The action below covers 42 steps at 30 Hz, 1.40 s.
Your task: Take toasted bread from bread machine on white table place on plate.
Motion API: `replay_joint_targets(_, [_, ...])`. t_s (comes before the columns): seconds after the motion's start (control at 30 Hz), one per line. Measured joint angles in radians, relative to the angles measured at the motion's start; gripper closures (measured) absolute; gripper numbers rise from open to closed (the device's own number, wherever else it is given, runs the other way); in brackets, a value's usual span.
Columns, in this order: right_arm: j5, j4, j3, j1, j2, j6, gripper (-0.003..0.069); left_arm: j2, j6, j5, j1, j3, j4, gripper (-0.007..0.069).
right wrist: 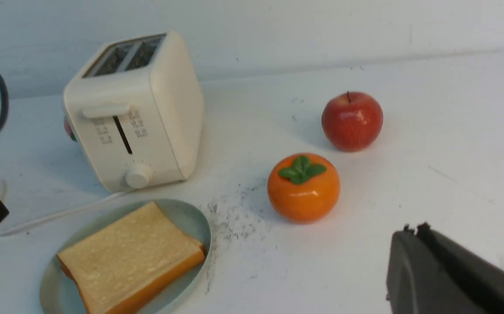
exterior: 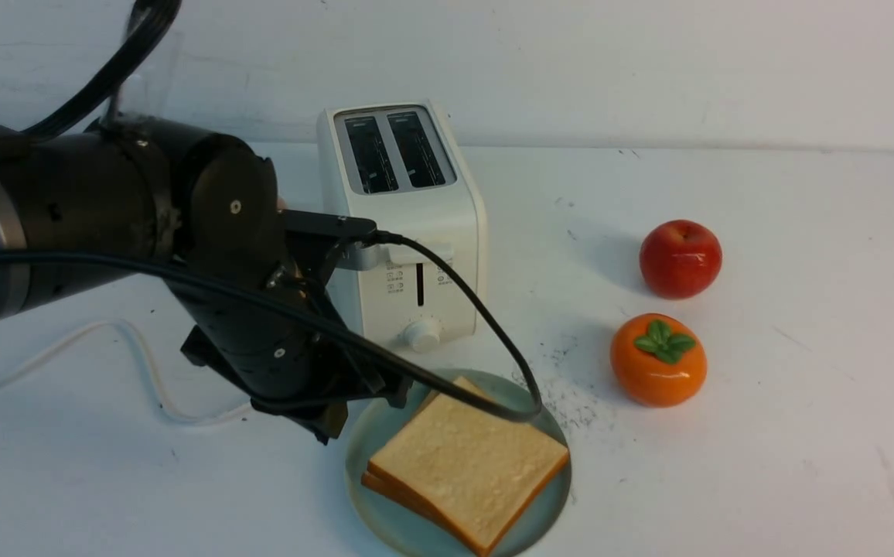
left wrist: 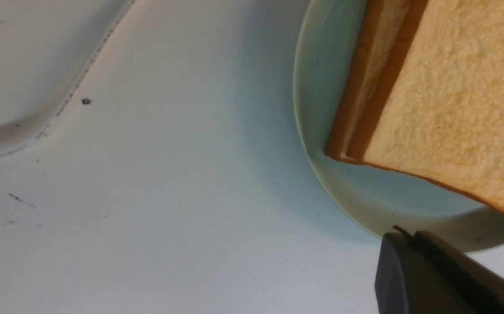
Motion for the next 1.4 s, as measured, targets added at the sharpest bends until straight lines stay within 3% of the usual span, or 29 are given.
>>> replay_joint_targets(0.4, [0.08, 0.0, 0.072, 0.0, 0.001, 0.0, 0.0664, 0.0, 0.0, 0.001, 0.0, 0.0, 0.0, 0.0638])
replay_joint_targets(0.9, [0.053, -0.019, 0.138, -0.022, -0.073, 0.0, 0.0655, 0.0, 0.0, -0.048, 0.0, 0.0, -0.036, 0.0638])
replay_joint_targets(1.07, [0.014, -0.1, 0.242, -0.019, -0.073, 0.001, 0.0652, 0.0, 0.0, -0.049, 0.0, 0.0, -0.064, 0.0635])
replay_joint_targets(1.17, [-0.075, -0.19, 0.276, -0.007, -0.073, 0.004, 0.0647, 0.0, 0.0, -0.05, 0.0, 0.0, -0.066, 0.0635])
replay_joint_targets(1.4, [-0.104, -0.392, 0.28, 0.001, -0.073, 0.005, 0.0645, 0.0, 0.0, -0.049, 0.0, 0.0, -0.057, 0.0635])
